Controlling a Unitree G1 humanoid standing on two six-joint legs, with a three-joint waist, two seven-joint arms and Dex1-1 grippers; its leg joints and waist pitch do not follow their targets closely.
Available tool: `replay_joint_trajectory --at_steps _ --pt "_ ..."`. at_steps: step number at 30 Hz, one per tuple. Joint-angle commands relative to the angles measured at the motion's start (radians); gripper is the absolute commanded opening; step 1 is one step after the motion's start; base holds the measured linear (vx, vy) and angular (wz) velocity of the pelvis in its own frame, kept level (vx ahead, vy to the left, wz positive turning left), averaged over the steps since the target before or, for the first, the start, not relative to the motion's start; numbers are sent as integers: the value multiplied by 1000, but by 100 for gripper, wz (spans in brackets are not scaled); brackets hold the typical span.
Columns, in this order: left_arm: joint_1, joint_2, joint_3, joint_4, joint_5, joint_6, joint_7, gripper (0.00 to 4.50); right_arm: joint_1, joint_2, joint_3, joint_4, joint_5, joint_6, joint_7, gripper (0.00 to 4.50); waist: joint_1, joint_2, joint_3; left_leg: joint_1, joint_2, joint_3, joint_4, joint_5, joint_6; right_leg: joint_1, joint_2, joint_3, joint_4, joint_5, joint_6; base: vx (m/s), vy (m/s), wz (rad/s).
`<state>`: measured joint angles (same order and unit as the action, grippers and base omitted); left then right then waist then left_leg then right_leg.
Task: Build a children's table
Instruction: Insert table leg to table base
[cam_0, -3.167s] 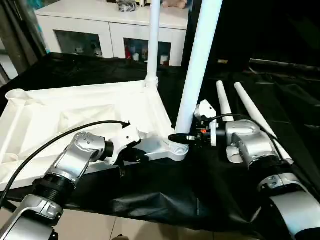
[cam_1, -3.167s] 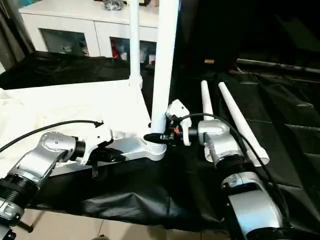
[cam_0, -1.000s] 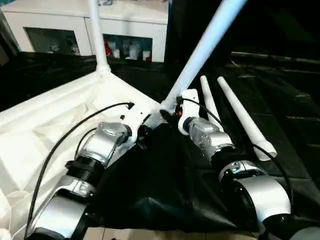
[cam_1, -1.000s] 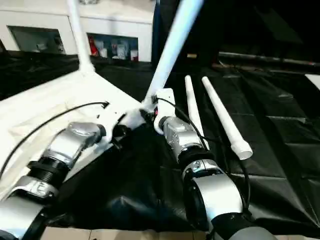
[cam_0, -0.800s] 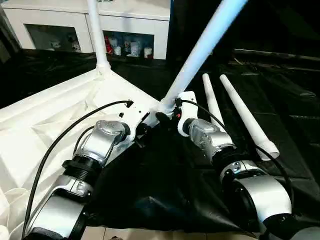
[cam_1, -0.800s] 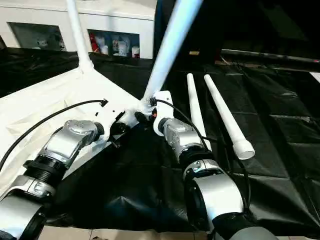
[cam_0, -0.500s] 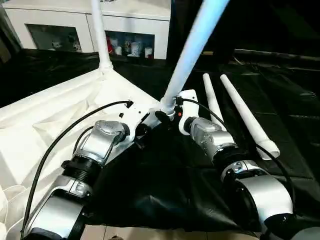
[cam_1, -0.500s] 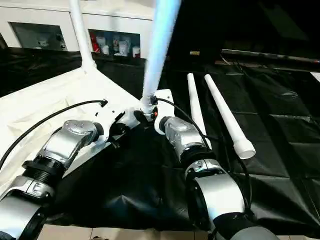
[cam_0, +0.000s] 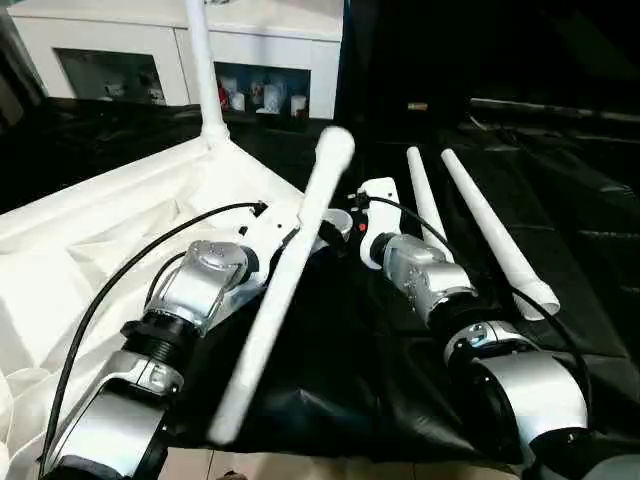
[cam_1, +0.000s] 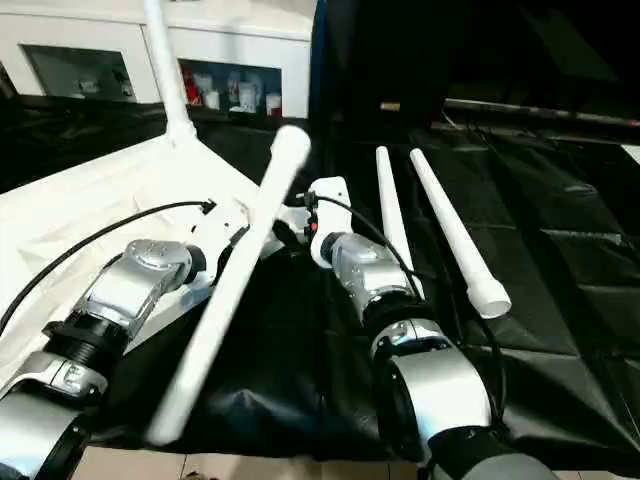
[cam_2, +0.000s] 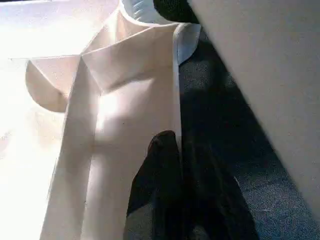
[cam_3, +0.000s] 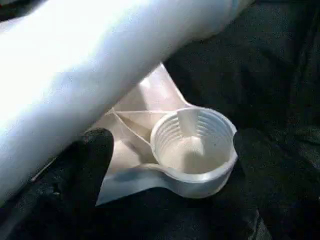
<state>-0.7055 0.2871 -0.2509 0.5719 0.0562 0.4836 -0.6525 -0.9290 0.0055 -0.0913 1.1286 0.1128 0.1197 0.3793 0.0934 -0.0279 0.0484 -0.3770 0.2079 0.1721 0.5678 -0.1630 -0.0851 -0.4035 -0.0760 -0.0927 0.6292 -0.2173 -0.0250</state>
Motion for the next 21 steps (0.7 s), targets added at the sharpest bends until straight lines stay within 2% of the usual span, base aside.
replay_joint_trajectory --at_steps 1,3,13,21 --pt "-8 5 -7 -24 13 -24 -7 0 19 -8 -2 -24 -3 -1 -1 423 6 23 -74 15 23 -4 -45 -66 37 72 -71 58 -49 170 -256 0 0 0" --pt "-9 5 -8 -20 14 -26 -8 0 20 -9 -1 -23 -5 0 -6 423 5 19 -75 15 23 -4 -44 -61 39 73 -70 57 -48 185 -259 0 0 0" --pt "-10 5 -12 -17 17 -28 -12 0 22 -16 -3 -21 -8 2 -22 423 6 19 -76 14 23 -5 -43 -61 41 74 -70 56 -46 183 -262 0 0 0" --pt "-6 10 -11 -18 21 -28 -13 0 4 -55 -27 -15 -5 0 -78 423 10 18 -77 15 22 -4 -40 -52 41 74 -69 56 -45 189 -261 0 0 0"
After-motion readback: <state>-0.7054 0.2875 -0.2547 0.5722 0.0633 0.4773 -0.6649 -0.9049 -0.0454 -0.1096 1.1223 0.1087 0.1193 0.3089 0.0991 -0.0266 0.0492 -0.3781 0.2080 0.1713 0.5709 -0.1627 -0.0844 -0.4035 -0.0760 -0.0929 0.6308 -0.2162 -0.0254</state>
